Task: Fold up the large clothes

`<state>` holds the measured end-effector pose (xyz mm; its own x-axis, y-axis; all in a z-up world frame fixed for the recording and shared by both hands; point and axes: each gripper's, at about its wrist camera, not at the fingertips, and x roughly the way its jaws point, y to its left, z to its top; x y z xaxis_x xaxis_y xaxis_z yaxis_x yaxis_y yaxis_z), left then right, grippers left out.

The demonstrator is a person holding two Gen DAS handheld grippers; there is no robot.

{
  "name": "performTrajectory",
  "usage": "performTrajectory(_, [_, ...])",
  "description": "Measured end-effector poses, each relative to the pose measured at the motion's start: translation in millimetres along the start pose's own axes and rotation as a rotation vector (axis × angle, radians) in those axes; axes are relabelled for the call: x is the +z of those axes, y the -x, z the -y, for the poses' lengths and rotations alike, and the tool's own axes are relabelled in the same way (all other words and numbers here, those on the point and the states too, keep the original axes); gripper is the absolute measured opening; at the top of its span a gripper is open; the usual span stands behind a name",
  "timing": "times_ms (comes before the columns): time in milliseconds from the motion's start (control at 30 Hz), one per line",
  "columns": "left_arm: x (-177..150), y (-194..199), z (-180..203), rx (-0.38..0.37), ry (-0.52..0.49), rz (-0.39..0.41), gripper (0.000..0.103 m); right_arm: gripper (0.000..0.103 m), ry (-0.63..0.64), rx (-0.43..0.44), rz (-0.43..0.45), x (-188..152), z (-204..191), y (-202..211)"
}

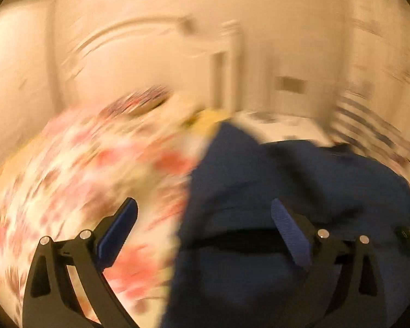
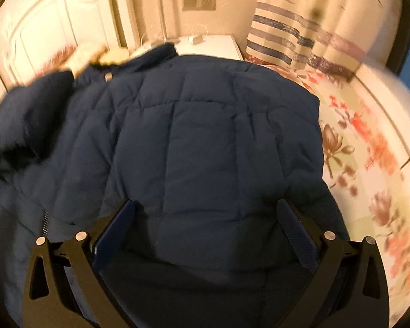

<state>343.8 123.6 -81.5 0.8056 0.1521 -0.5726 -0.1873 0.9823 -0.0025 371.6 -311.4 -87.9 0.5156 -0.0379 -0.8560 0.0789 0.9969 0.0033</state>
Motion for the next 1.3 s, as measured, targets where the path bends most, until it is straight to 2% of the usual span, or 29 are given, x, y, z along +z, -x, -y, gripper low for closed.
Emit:
performTrajectory(67, [-6,-13,-32,-0.028,0.108,-0.069,0.097,0.099,0.000,0.021,-0.010,1,4,-2])
performTrajectory(100, [-8,-18,-36,-0.036,0.129,-0.085,0.097,0.099,-0.009,0.052,-0.011,1,9,-3])
performTrajectory(200, [-22,-29,-37,-0.012,0.110,-0.112,0.098,0.099,-0.048,0.096,0.020,3,18,1])
performTrajectory(267, [-28,-30,-33,-0.008,0.099,-0.112,0.098,0.099,-0.033,0.054,0.065,3,10,13])
performTrajectory(333, [-28,-20,-35,0.006,0.125,-0.049,0.097,0.099,0.066,0.051,0.161,2,-17,35])
performTrajectory(467, [-25,20,-44,0.065,0.210,0.162,0.099,0.099,0.261,0.060,0.219,10,-84,49])
performTrajectory(500, [-25,23,-47,0.083,0.223,0.178,0.101,0.099,0.324,0.068,0.211,13,-106,46])
performTrajectory(567, [-23,17,-53,0.096,0.244,0.148,0.101,0.097,0.402,0.062,0.199,18,-137,35])
performTrajectory(600, [-23,8,-56,0.111,0.251,0.107,0.101,0.095,0.441,0.057,0.201,19,-152,28])
performTrajectory(667, [-24,-4,-60,0.143,0.259,0.057,0.101,0.083,0.503,0.057,0.186,23,-176,16])
performTrajectory(700, [-24,-7,-60,0.152,0.262,0.043,0.101,0.082,0.525,0.058,0.184,25,-187,11])
performTrajectory(900, [-25,-10,-53,0.196,0.209,0.048,0.101,0.082,0.581,0.058,0.224,41,-227,7])
performTrajectory(933, [-25,-11,-51,0.198,0.197,0.046,0.101,0.077,0.597,0.056,0.234,42,-231,7])
performTrajectory(967, [-26,-12,-50,0.201,0.191,0.045,0.101,0.067,0.611,0.069,0.236,41,-233,5])
performTrajectory(1000, [-26,-12,-49,0.202,0.187,0.046,0.101,0.064,0.609,0.095,0.236,40,-232,5])
performTrajectory(1067, [-26,-11,-50,0.200,0.191,0.047,0.101,0.047,0.544,0.162,0.281,38,-218,18])
performTrajectory(1133, [-25,-11,-52,0.200,0.198,0.049,0.101,0.041,0.401,0.257,0.320,43,-185,37])
performTrajectory(1200, [-25,-9,-53,0.200,0.212,0.054,0.101,0.039,0.224,0.343,0.354,47,-142,56])
performTrajectory(1300, [-25,-5,-53,0.197,0.217,0.068,0.101,0.039,-0.152,0.513,0.374,42,-45,70])
